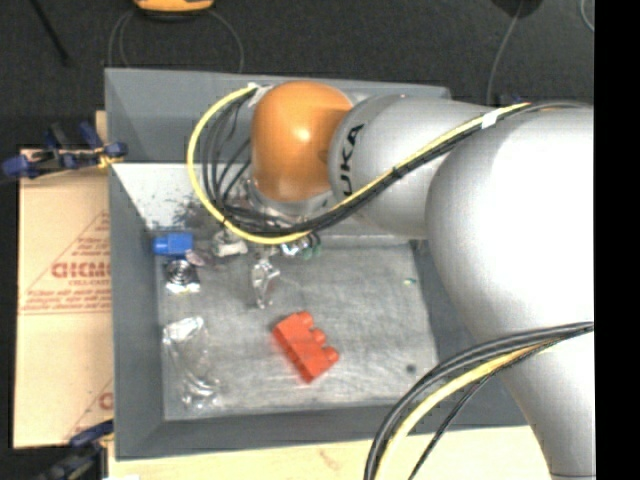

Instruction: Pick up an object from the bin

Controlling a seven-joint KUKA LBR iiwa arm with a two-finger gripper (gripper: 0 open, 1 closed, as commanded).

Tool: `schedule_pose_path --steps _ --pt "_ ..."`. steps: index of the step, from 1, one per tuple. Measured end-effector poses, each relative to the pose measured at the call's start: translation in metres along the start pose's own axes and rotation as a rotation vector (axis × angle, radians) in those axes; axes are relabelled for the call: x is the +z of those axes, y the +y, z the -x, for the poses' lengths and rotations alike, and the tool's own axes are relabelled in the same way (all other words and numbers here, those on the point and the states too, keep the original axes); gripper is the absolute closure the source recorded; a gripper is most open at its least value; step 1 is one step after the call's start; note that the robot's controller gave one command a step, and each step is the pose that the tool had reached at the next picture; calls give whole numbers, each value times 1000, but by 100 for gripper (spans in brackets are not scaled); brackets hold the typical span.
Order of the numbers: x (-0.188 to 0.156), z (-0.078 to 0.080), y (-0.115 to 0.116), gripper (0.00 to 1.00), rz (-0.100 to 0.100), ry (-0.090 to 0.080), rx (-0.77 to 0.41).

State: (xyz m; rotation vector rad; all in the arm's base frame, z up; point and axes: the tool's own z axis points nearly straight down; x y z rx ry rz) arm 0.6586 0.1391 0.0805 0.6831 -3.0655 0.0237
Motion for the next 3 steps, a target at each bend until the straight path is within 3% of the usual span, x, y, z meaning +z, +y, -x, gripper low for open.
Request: schedule_pose_path --steps 1,2,3 --pt "2 3 2 0 0 -31 -664" --pt "5 24 64 0 2 -21 -1039" --pt "5 -3 9 0 10 -23 -883"
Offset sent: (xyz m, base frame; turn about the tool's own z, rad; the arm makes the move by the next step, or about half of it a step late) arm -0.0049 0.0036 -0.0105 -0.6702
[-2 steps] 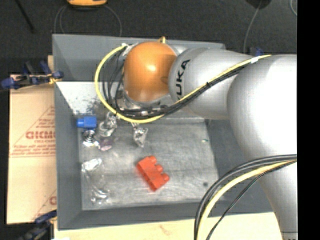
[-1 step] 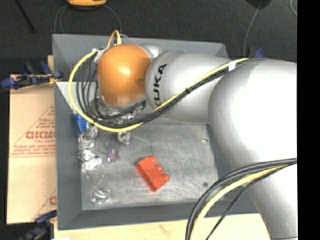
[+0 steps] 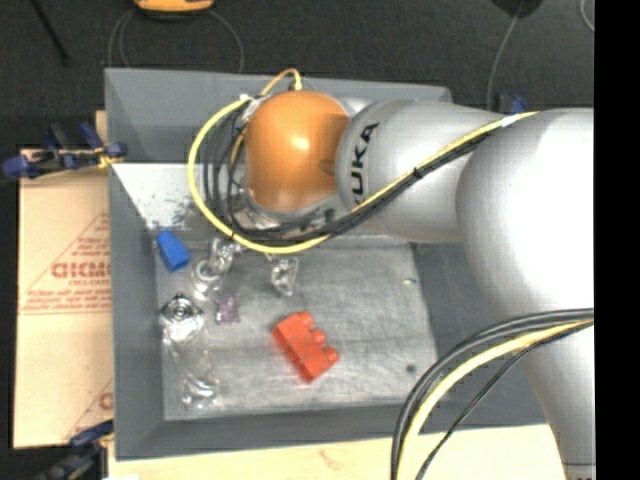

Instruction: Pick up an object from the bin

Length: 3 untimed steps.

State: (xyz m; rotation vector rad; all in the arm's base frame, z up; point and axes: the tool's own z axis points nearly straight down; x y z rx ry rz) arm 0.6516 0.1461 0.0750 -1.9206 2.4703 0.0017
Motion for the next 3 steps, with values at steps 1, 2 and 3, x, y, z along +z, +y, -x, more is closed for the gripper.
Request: schedule_pose_path --steps 1,2,3 --pt "-4 4 -1 100 -6 -9 2" --pt "-69 5 -5 100 -4 5 4" --pt "-104 6 -7 100 -1 7 9"
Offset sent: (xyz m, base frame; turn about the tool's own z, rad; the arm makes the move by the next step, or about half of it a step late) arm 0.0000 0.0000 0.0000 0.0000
